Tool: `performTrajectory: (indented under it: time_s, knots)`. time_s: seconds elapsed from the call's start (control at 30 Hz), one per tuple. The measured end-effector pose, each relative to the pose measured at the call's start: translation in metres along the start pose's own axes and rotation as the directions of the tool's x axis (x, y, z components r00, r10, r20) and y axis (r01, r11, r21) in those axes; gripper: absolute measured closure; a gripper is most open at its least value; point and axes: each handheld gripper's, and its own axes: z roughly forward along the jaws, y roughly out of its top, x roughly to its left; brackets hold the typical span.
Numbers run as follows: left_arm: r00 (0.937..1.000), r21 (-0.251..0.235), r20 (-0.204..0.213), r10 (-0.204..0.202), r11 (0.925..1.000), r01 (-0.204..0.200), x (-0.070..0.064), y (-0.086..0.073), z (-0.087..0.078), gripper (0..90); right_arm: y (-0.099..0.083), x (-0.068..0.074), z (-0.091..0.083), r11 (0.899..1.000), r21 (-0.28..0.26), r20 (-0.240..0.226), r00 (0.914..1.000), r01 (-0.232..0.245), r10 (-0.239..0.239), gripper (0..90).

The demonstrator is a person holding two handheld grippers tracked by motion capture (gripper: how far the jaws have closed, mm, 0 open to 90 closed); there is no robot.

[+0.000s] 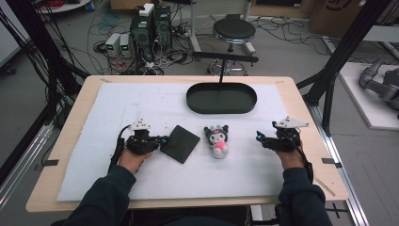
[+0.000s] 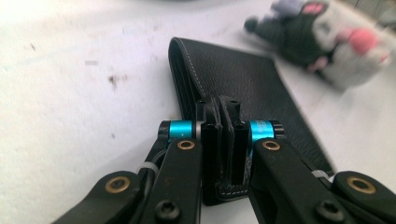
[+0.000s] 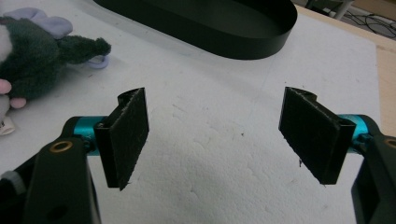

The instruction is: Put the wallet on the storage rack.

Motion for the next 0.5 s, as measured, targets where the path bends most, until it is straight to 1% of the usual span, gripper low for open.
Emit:
performTrajectory:
  time_s: [0.07, 0.1, 0.13, 0.17, 0.2, 0.23, 0.27, 0.33, 0.37, 0.43, 0.5]
  knots:
    - [0.9999, -0.047, -0.011, -0.005, 0.9989, 0.004, 0.002, 0.003, -0.008, 87.3, 0.000, 0.000, 0.000, 1.000, -0.001, -0.001, 1.0000, -0.001, 0.001, 24.6]
    - [0.9999, -0.047, -0.011, -0.005, 0.9989, 0.004, 0.002, 0.003, -0.008, 87.3, 0.000, 0.000, -0.001, 1.000, 0.000, -0.003, 1.0000, -0.001, 0.001, 24.6]
    - [0.9994, -0.097, -0.034, -0.008, 0.9953, 0.004, 0.004, 0.008, -0.018, 87.4, 0.000, 0.000, -0.001, 1.000, -0.002, -0.001, 1.0000, 0.000, 0.000, 24.6]
    - [0.9987, -0.119, -0.051, 0.007, 0.9928, -0.013, 0.004, 0.012, -0.023, 87.4, 0.000, 0.000, -0.001, 1.000, -0.001, -0.001, 1.0000, -0.004, 0.004, 24.6]
    - [0.9987, -0.119, -0.051, 0.007, 0.9928, -0.013, 0.004, 0.012, -0.023, 87.4, 0.000, 0.000, -0.001, 1.000, -0.001, -0.001, 1.0000, -0.004, 0.004, 24.6]
    - [0.9962, -0.154, -0.081, 0.029, 0.9872, -0.042, 0.005, 0.018, -0.036, 87.5, 0.000, 0.000, -0.001, 1.000, 0.000, -0.001, 1.0000, -0.004, 0.004, 24.6]
    - [0.9944, -0.170, -0.097, 0.042, 0.9838, -0.058, 0.004, 0.022, -0.042, 87.5, 0.000, 0.000, -0.001, 1.000, 0.000, -0.001, 1.0000, -0.003, 0.003, 24.6]
    - [0.9896, -0.189, -0.125, 0.070, 0.9775, -0.093, 0.003, 0.028, -0.054, 87.5, -0.001, 0.000, -0.001, 1.000, 0.001, -0.002, 1.0000, -0.005, 0.005, 24.6]
    - [0.9887, -0.202, -0.132, 0.071, 0.9746, -0.097, 0.002, 0.030, -0.059, 87.6, -0.001, 0.000, -0.001, 1.000, 0.001, -0.001, 1.0000, -0.003, 0.003, 24.6]
    - [0.9893, -0.212, -0.131, 0.063, 0.9731, -0.090, 0.002, 0.032, -0.063, 87.6, -0.001, -0.001, -0.001, 1.000, 0.003, -0.001, 1.0000, -0.008, 0.008, 24.6]
    - [0.9895, -0.208, -0.131, 0.062, 0.9741, -0.088, 0.001, 0.031, -0.062, 87.6, -0.001, 0.000, -0.001, 1.000, 0.004, -0.004, 0.9999, -0.009, 0.009, 24.6]
